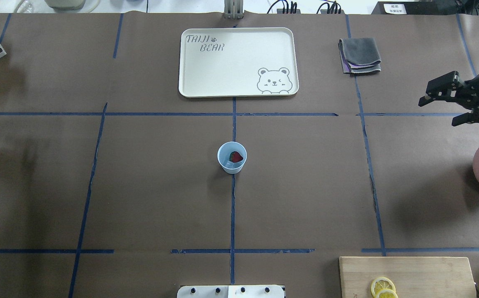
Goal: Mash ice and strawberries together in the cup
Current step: 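Carry the steel muddler with the left gripper over the blue cup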
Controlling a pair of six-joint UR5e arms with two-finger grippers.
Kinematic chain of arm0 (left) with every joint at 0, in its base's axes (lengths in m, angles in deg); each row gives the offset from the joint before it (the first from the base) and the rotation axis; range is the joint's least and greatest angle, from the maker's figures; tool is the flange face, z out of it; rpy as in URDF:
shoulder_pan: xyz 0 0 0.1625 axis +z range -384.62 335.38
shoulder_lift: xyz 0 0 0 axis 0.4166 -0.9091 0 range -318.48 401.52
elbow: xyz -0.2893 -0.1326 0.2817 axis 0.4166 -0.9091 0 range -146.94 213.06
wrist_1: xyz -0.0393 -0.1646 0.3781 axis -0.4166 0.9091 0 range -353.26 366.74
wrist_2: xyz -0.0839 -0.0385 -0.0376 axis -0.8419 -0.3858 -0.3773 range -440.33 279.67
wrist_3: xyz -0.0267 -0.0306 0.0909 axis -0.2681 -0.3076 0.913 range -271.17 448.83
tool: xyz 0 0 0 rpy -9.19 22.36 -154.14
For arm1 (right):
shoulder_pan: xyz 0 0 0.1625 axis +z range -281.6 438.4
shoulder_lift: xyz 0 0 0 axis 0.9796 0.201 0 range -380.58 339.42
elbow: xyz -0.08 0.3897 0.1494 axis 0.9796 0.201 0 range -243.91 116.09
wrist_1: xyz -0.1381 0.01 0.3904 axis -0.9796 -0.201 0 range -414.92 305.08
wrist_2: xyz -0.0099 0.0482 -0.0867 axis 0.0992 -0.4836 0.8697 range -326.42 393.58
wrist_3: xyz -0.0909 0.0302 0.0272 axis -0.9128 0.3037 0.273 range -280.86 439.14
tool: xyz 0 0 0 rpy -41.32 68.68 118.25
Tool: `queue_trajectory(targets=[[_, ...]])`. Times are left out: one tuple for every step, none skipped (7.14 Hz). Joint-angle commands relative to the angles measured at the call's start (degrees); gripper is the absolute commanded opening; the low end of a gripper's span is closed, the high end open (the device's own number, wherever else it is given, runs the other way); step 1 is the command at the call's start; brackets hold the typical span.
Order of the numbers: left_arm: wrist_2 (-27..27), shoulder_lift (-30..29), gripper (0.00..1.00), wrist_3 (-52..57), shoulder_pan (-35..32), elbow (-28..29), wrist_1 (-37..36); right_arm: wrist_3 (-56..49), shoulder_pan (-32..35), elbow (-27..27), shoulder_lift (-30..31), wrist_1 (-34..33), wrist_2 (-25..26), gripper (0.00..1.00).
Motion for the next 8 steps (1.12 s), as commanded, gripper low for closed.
queue_trajectory(targets=[[-6.8, -1.8, 0.00, -2.4, 0.0, -7.6, -0.4, 0.0, 0.0, -0.2, -0.1, 0.0, 0.0, 0.99], [-6.9, -4.7, 0.00, -8.1, 1.6, -13.5, -0.1, 0.0, 0.0, -0.4, 0.0, 0.0, 0.0, 0.99], [-5.7, -5.5, 0.00, -9.2, 8.1, -21.6, -0.4, 0.0, 0.0, -0.3, 0.0, 0.0, 0.0, 0.99], [-3.1, -9.4, 0.00, -10.9, 11.6, -26.8, -1.4, -0.1, 0.3, -0.3, 0.1, 0.0, 0.0, 0.99], [0.8, -13.2, 0.00, -11.9, 17.9, -33.2, -1.9, 0.0, 0.7, -0.3, 0.1, 0.0, -0.5, 0.99], [10.8, -17.2, 0.00, -12.3, 26.0, -37.5, -2.2, -0.1, 1.3, -0.2, 0.1, 0.0, -1.0, 0.99], [15.7, -21.6, 0.00, -15.2, 31.7, -37.1, -1.4, 0.0, 1.4, -0.2, 0.0, 0.0, -1.1, 0.99], [21.7, -24.5, 0.02, -15.0, 32.8, -37.7, 1.7, -0.1, 1.5, -0.3, 0.0, 0.0, -1.3, 0.99]])
